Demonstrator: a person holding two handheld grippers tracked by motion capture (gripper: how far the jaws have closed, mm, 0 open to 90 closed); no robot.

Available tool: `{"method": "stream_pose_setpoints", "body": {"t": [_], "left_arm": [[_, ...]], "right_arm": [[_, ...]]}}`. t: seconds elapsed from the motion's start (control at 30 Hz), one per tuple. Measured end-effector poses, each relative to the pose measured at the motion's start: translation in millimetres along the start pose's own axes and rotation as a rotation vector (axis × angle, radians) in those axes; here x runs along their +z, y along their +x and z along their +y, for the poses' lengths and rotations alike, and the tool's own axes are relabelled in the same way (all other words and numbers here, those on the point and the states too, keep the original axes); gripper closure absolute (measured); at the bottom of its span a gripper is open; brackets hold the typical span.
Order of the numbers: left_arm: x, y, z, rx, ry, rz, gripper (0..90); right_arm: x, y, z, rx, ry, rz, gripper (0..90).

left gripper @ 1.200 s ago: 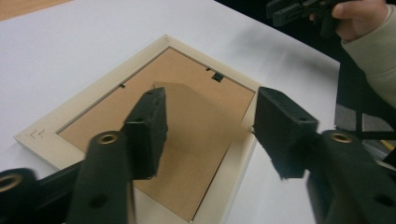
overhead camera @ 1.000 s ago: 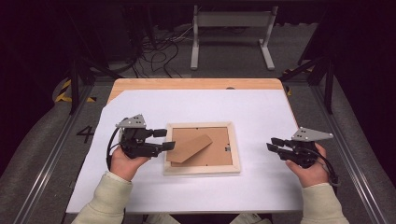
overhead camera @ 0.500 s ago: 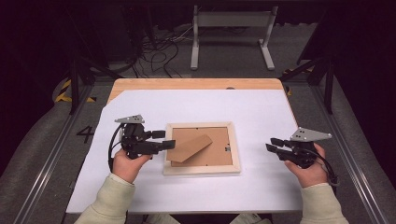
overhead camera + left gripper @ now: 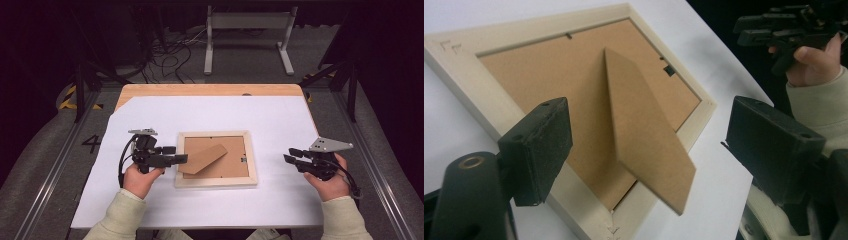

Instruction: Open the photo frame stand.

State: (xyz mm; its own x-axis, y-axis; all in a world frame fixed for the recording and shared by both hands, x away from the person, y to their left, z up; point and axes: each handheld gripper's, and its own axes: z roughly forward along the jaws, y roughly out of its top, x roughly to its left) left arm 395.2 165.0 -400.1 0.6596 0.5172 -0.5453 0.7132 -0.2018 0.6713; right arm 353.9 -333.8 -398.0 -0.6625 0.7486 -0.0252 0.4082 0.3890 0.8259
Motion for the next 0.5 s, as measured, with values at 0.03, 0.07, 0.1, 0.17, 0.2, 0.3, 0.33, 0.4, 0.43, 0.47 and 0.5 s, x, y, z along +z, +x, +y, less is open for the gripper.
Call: {"method": "stream_pose_setpoints", "body": {"t": [0.03, 0.07, 0.1, 0.17, 0.2, 0.3, 0.33, 0.4, 0.43, 0.47, 0.5], "left_arm": [[2.6, 1.9, -0.6, -0.008, 0.016, 0.002, 17.9], [4.3, 3.3, -1.4, -0.016, 0.024, -0.003, 17.9], [4.3, 3.3, -1.4, -0.016, 0.024, -0.003, 18.0], [7.6, 7.3, -3.0, -0.031, 0.037, -0.013, 17.9], [9.0, 8.4, -3.6, -0.034, 0.04, -0.017, 18.0], [12.1, 9.1, -4.2, -0.041, 0.056, -0.028, 18.1], [13.1, 9.5, -4.2, -0.04, 0.059, -0.027, 18.1], [15.6, 10.4, -4.8, -0.044, 0.071, -0.034, 18.2], [17.0, 10.7, -5.2, -0.049, 0.076, -0.042, 18.5], [18.4, 11.0, -5.5, -0.05, 0.083, -0.046, 19.2], [20.0, 11.1, -5.9, -0.052, 0.09, -0.051, 20.0]], "right_arm": [[0.1, 0.2, 0.1, -0.001, 0.001, -0.001, 65.0], [0.1, 0.2, 0.1, -0.001, 0.001, -0.001, 64.9], [0.1, 0.2, 0.1, -0.001, 0.001, -0.001, 64.9], [0.2, 0.2, 0.0, -0.001, 0.001, -0.001, 64.9], [0.2, 0.2, 0.0, -0.002, 0.002, -0.001, 64.8], [0.4, 0.3, 0.1, -0.001, 0.0, 0.001, 64.6], [0.6, 0.2, 0.0, -0.001, 0.001, 0.002, 64.6], [0.9, 0.2, -0.2, -0.002, 0.002, 0.001, 64.4], [1.1, 0.3, -0.4, -0.003, 0.003, 0.001, 64.3], [1.3, 0.4, -0.5, -0.002, 0.004, 0.001, 64.3], [1.4, 0.5, -0.6, -0.002, 0.005, 0.001, 64.2]]}}
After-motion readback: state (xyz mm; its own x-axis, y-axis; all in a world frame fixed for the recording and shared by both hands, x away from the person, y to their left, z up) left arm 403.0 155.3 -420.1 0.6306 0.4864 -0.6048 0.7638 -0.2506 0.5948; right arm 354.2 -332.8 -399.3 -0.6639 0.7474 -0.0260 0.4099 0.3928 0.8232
